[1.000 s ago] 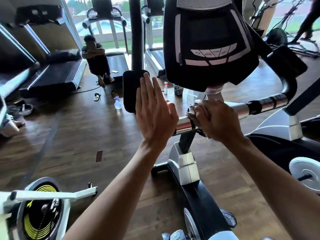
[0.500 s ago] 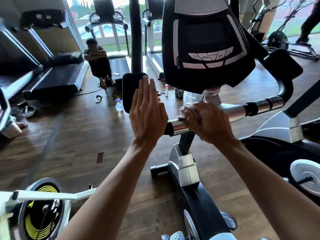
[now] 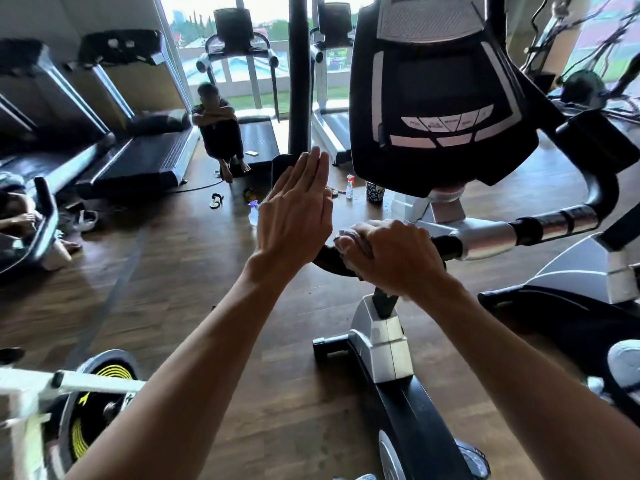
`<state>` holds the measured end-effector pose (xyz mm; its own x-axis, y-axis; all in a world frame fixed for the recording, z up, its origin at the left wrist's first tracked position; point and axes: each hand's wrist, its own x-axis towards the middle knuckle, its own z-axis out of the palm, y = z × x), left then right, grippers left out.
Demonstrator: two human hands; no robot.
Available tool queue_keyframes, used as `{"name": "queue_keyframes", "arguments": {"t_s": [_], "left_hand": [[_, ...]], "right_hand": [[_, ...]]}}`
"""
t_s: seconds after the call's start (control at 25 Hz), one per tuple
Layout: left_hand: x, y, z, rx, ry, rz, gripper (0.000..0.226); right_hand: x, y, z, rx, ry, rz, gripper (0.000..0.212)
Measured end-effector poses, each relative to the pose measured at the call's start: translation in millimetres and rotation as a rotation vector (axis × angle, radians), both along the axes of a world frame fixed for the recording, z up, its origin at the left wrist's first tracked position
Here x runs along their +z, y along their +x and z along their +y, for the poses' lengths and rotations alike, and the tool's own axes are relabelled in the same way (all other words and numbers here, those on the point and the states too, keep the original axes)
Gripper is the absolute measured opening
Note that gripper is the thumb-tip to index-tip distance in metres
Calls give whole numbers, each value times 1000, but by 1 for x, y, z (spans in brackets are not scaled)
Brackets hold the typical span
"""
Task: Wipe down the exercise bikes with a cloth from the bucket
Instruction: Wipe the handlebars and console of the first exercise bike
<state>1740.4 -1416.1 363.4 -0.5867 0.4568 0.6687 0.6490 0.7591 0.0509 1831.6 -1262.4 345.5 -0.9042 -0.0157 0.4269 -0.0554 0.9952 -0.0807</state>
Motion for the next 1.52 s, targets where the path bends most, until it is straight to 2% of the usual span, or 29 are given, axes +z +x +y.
{"name": "queue_keyframes", "arguments": {"t_s": [0.08, 0.16, 0.24, 0.28, 0.44, 0.48, 0.6, 0.8, 0.88, 0.96, 1.08, 1.32, 1.52], "left_hand": [[2, -3, -2, -6, -33, 20, 59], [0, -3, -2, -6, -70, 28, 61], [0, -3, -4, -12, -100, 2, 63], [1, -3, -6, -23, -107, -21, 64], [9, 5, -14, -106, -70, -126, 70], [10, 6, -17, -118, -55, -147, 71], [7, 9, -26, -116, -35, -151, 70], [0, 9, -66, -269, 94, -164, 60], [-12, 2, -100, -215, 140, -135, 55], [-24, -14, -140, -98, 90, -208, 51], [-33, -47, -200, 39, -6, -337, 44], [-38, -140, -295, 109, -141, -435, 30], [-40, -239, -308, 88, -215, -535, 27]], "right_hand": [[2, -10, -5, -101, -10, -64, 54], [-6, -2, -17, -127, -1, 56, 50], [-19, 20, -24, -27, -12, 241, 46], [-21, 25, -23, 2, -3, 251, 46], [8, -11, -23, -149, -40, -105, 53], [7, -14, -26, -163, -18, -99, 54], [-13, -2, -26, -75, 6, 155, 54], [-12, 8, -36, 170, -287, 439, 50], [-3, 10, -63, 297, -280, 522, 48], [-1, 1, -102, 412, -248, 548, 45], [-14, -44, -161, 419, -248, 488, 46], [-54, -164, -222, 221, -239, 198, 55], [-60, -245, -246, 74, -316, 56, 63]]}}
